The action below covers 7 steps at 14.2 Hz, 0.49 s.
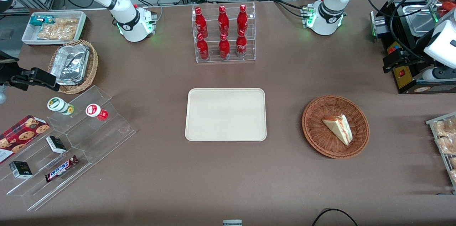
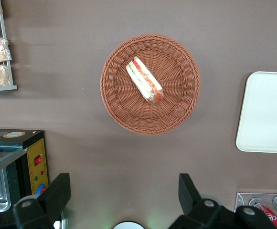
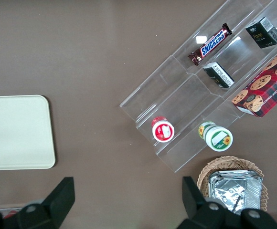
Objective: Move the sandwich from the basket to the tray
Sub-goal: 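Move the left gripper from rest toward the wicker basket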
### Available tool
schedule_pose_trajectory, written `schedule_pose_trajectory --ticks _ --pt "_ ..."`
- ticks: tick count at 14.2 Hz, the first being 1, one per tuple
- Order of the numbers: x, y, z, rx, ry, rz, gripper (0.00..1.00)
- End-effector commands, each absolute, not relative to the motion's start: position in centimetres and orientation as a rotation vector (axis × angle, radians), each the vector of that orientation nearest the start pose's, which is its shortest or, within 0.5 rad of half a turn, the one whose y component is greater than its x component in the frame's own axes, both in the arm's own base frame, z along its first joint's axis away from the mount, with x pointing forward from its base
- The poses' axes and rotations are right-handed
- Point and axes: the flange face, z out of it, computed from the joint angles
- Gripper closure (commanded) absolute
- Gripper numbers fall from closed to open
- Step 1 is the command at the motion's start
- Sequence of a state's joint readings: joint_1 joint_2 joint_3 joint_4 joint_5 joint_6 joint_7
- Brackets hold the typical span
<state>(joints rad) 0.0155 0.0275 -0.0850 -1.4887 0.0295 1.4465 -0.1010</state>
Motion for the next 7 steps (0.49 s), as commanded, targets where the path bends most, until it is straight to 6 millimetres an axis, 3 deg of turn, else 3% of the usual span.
schedule_pose_trajectory --ticks 1,7 --pt "54.56 -3.36 64.17 -3.119 -0.048 0.120 0.00" --pt "54.77 -3.45 63.60 -3.130 -0.108 0.141 0.00"
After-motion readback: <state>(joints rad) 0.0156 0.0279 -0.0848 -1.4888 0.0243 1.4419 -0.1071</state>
